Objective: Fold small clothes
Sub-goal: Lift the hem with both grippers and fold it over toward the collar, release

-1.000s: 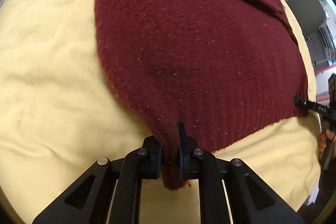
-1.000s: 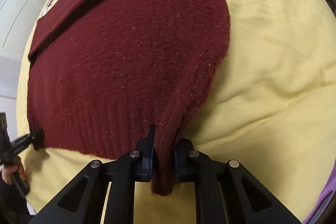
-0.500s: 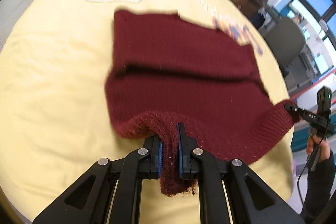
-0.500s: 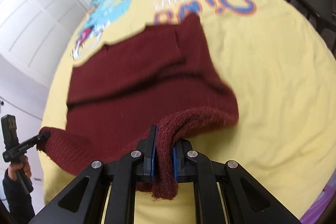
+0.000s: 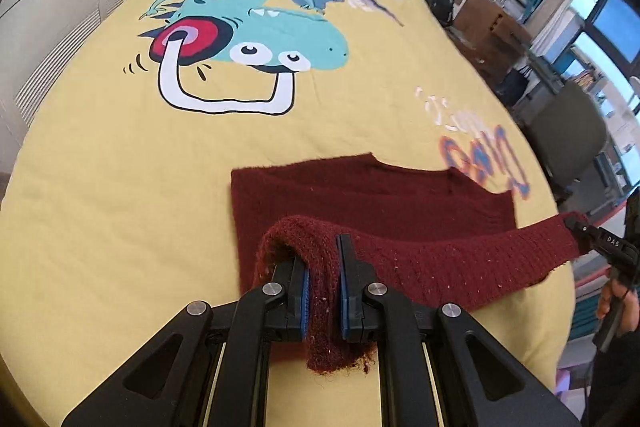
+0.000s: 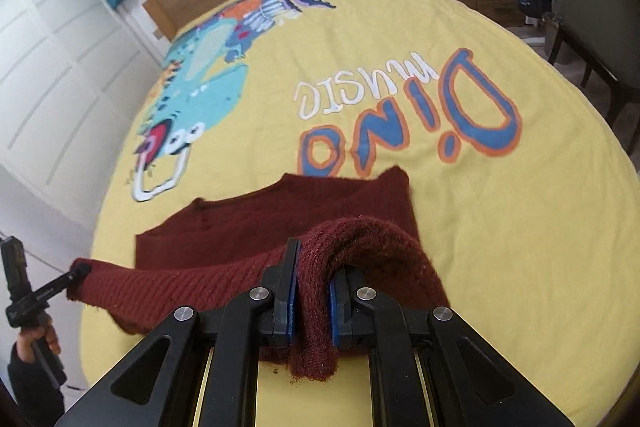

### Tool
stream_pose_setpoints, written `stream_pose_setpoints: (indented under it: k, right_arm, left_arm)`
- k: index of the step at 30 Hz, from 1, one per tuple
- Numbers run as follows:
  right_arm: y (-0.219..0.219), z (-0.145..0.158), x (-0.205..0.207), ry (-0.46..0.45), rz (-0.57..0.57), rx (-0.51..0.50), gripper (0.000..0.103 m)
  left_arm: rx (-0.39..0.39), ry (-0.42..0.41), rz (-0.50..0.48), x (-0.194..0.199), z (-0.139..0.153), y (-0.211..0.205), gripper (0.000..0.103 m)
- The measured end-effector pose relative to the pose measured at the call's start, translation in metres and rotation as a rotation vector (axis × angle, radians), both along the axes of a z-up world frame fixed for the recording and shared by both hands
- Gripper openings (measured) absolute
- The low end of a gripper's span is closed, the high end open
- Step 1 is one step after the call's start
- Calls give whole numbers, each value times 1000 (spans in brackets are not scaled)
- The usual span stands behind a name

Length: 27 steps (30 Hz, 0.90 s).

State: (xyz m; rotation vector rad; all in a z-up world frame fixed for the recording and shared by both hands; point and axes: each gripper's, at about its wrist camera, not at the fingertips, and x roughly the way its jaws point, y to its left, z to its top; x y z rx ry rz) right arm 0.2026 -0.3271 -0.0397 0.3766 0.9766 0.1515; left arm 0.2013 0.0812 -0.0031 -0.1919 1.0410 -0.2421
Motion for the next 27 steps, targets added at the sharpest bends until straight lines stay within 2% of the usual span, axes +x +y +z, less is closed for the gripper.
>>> stream_pose_setpoints:
  k: [7,14,16,17,18,19,20,21,25,27]
  right_arm:
    - [13,-53,55,141,1,-67,12]
    - [21,-93,62,194,-32,-100,14]
    - [23,-93,61,190,-24,-101,17]
    - [24,-92,60,185,-23,-101,23]
    - [23,-89,59,176,-28,-103,41]
    - [23,-85,57,160,-36,-106,65]
    - [23,-82,55,146,-43,-106,73]
    - [22,-78,53,127,-54,-103,79]
    - [33,-67,36,60,-78,-115,83]
    - [46,-65,28,36,-59,-139,86]
  left_arm:
    - [104,66,28,37,-53,-7,9]
    - [220,78,44,41,-89,-17,12]
    - [243,84,45,39,-90,-20,22]
    - [252,90,36,40,-90,-22,35]
    - [248,88,28,39,-88,-25,48]
    - [244,79,24,38,-85,-26,55]
    - [253,65,29,37,-81,-28,70]
    - [262,45,36,35,-76,-30,79]
    - [211,15,14,27,-65,-40,86]
    - [219,-13,-9,19,-62,-52,100]
